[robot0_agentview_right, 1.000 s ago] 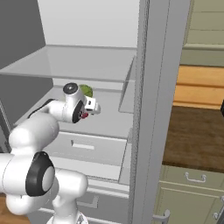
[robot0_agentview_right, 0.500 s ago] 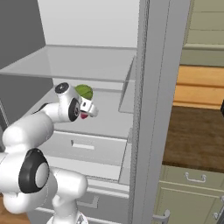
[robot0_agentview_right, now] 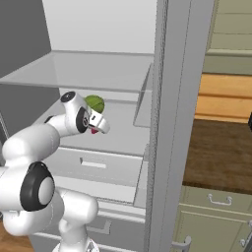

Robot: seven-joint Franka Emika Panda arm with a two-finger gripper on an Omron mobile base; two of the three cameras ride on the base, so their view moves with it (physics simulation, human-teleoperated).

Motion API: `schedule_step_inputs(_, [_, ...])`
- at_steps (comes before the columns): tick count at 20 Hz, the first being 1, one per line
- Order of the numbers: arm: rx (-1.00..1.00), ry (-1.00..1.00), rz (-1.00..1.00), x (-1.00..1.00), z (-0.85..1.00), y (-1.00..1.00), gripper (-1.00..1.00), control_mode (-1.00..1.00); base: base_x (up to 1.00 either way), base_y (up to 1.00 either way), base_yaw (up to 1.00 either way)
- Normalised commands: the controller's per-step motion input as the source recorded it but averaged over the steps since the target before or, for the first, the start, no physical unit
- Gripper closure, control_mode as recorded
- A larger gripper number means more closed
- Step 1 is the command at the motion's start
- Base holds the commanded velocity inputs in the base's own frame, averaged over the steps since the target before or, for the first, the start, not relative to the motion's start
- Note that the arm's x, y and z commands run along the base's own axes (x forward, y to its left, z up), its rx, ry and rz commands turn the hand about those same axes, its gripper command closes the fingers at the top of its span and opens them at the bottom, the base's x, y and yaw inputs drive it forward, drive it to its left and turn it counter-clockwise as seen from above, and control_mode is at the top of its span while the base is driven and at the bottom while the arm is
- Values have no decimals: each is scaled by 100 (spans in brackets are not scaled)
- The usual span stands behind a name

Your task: Take the strawberry from the fridge and place it on top of the pancake, located on the dining counter.

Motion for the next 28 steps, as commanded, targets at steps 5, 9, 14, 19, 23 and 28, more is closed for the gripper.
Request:
schedule_step_inputs(5, [4,0,-6,0,-10,-3,-100,-100,0,0,0])
schedule_step_inputs(9, [7,1,-6,-3,-26,-1,100,-100,0,0,0])
schedule_step_inputs(14, [6,0,-6,-17,-26,0,100,-100,0,0,0])
schedule_step_inputs(19, [1,0,-2,-15,-5,0,100,-100,0,0,0])
schedule_step_inputs(23, [0,1,0,-21,0,0,100,-100,0,0,0])
schedule_step_inputs(28, [0,-5,2,-86,0,0,100,-100,0,0,0])
